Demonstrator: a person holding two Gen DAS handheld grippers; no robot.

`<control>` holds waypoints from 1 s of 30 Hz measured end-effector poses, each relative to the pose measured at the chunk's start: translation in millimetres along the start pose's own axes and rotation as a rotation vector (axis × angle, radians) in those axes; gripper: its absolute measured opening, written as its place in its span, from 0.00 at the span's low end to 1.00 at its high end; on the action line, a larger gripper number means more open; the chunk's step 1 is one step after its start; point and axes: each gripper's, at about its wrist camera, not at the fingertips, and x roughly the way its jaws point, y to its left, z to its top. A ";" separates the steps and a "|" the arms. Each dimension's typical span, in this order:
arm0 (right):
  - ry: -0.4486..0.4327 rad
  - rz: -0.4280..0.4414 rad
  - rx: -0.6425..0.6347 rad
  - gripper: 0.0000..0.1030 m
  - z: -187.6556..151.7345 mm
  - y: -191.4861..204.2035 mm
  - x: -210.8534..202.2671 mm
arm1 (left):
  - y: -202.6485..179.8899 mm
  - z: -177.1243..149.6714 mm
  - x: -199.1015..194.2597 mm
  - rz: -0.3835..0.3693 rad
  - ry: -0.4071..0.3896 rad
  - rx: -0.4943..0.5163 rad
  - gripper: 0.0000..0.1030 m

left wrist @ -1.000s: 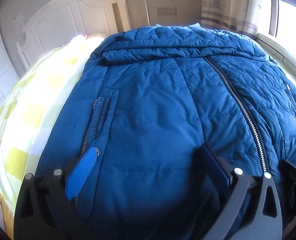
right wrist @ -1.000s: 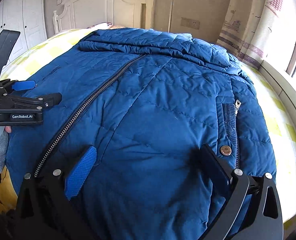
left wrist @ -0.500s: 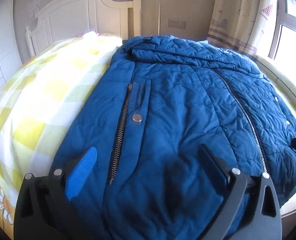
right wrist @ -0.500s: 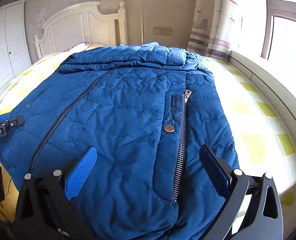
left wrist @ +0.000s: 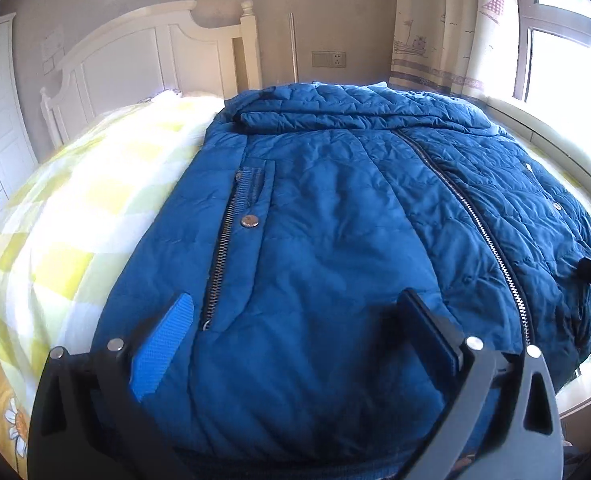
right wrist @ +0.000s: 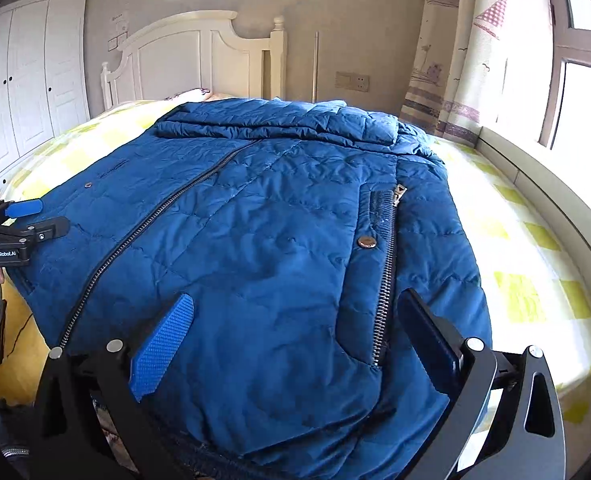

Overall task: Fold large clothes
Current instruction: 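Slide both grippers along the jacket toward the ribbed knit hem, then grasp the ribbed hem with both grippers and lift it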

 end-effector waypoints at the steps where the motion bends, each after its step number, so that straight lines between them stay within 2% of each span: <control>1: 0.016 -0.024 0.021 0.95 -6.3 -11.8 2.1 | 10.3 -4.0 3.4 0.022 0.015 -0.006 0.98; 2: 0.030 -0.030 0.049 0.95 -14.2 -23.2 5.2 | 19.9 -9.0 8.4 0.030 0.029 -0.014 0.98; 4: -0.020 0.016 0.087 0.95 -26.6 -35.9 3.0 | 33.7 -16.5 8.8 -0.011 0.012 -0.029 0.98; 5: -0.025 0.002 0.071 0.95 -28.4 -33.0 2.8 | 32.9 -17.4 8.1 0.001 0.008 -0.014 0.98; 9: 0.019 -0.012 0.069 0.95 -20.7 -32.9 3.3 | 31.4 -13.3 9.4 0.018 0.024 -0.020 0.98; 11: 0.014 -0.017 0.075 0.95 -21.6 -38.2 -4.0 | 34.8 -12.3 6.7 0.015 0.033 -0.013 0.98; 13: -0.005 -0.050 0.112 0.95 -28.1 -49.9 -18.2 | 47.1 -13.0 -5.8 0.036 0.016 -0.041 0.98; 15: -0.019 -0.032 0.175 0.95 -41.5 -66.4 -31.4 | 67.6 -14.8 -17.4 0.051 -0.001 -0.095 0.98; 18: 0.008 0.056 0.333 0.95 -73.1 -96.2 -36.5 | 103.7 -22.1 -18.5 -0.011 0.031 -0.199 0.97; 21: 0.003 0.206 0.490 0.80 -103.8 -116.9 -27.7 | 121.7 -33.4 -16.0 -0.117 0.034 -0.261 0.97; 23: -0.019 0.306 0.555 0.77 -115.0 -122.9 -19.2 | 120.8 -35.7 -18.1 -0.148 0.012 -0.248 0.97; 29: -0.112 0.484 0.540 0.71 -118.9 -115.7 -10.9 | 109.1 -35.8 -19.3 -0.251 0.005 -0.232 0.96; 30: -0.119 0.490 0.538 0.70 -120.0 -114.6 -10.9 | 108.3 -36.3 -20.3 -0.275 0.001 -0.236 0.90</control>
